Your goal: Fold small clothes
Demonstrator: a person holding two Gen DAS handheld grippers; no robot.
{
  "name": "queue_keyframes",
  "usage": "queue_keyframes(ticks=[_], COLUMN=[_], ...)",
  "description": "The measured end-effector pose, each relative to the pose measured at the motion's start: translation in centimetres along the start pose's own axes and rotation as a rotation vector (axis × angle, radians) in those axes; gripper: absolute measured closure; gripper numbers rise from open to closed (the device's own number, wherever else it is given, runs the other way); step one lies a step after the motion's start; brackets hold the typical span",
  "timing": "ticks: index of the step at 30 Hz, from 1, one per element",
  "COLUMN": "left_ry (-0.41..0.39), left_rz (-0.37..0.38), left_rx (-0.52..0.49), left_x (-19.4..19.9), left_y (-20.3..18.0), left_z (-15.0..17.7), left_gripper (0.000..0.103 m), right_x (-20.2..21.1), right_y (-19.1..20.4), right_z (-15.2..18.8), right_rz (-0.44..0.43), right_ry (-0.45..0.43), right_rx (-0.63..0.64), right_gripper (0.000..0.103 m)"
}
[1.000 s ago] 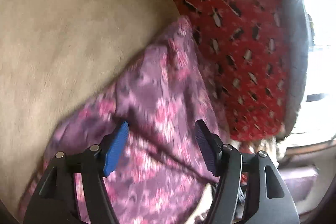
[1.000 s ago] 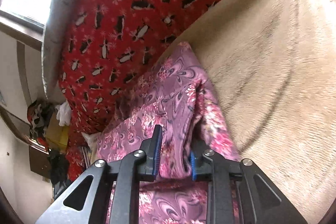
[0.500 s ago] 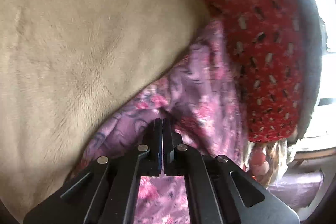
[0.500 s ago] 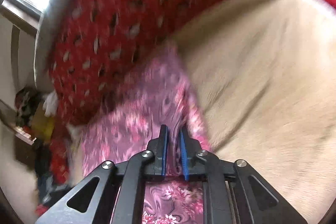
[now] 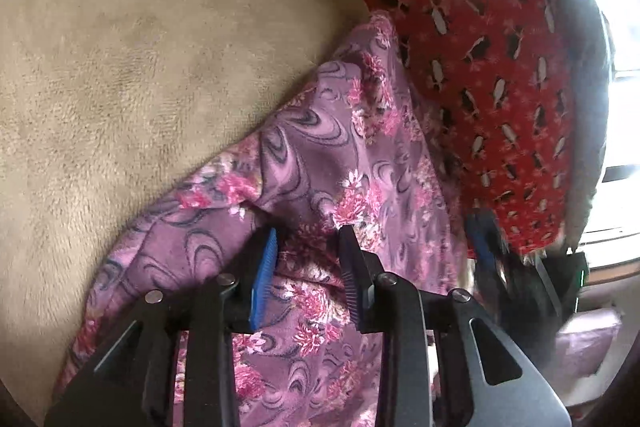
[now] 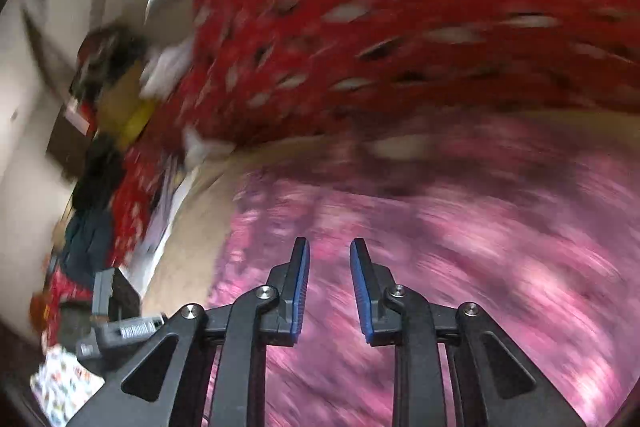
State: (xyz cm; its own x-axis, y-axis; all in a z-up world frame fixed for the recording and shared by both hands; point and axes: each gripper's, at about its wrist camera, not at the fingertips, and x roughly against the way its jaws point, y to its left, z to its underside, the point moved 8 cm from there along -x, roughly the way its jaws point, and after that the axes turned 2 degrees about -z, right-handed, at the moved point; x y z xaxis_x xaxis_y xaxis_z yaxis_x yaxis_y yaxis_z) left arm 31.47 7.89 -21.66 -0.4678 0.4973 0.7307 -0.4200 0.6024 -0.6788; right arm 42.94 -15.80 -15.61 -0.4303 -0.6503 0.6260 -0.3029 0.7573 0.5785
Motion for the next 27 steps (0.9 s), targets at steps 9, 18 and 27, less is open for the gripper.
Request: queue_keyframes(ticks=[9,18,27], left_ry=[0.052,0.066,0.04], left_rz=[0.079,0.083,-0.063], left_rx=[-0.022,-0.004,-0.045], left_x=[-0.2,-0.3,0.8], left_y=[0.4,1.0,0.4], left_z=[0.0,-0.1,1.0], left_gripper=[0.075,0.083,0.071], right_x=[-14.2,-15.9,-4.8], right_y=[4.7,5.4,1.4], right_z=[-3.4,-1.0,7.3], right_rz=[0.074,0.221,0.085], right_ry=[0.218,0.237,0.24], right_rx=[0.211,0.4,0.11], right_gripper=[0.06,0.101,0.088])
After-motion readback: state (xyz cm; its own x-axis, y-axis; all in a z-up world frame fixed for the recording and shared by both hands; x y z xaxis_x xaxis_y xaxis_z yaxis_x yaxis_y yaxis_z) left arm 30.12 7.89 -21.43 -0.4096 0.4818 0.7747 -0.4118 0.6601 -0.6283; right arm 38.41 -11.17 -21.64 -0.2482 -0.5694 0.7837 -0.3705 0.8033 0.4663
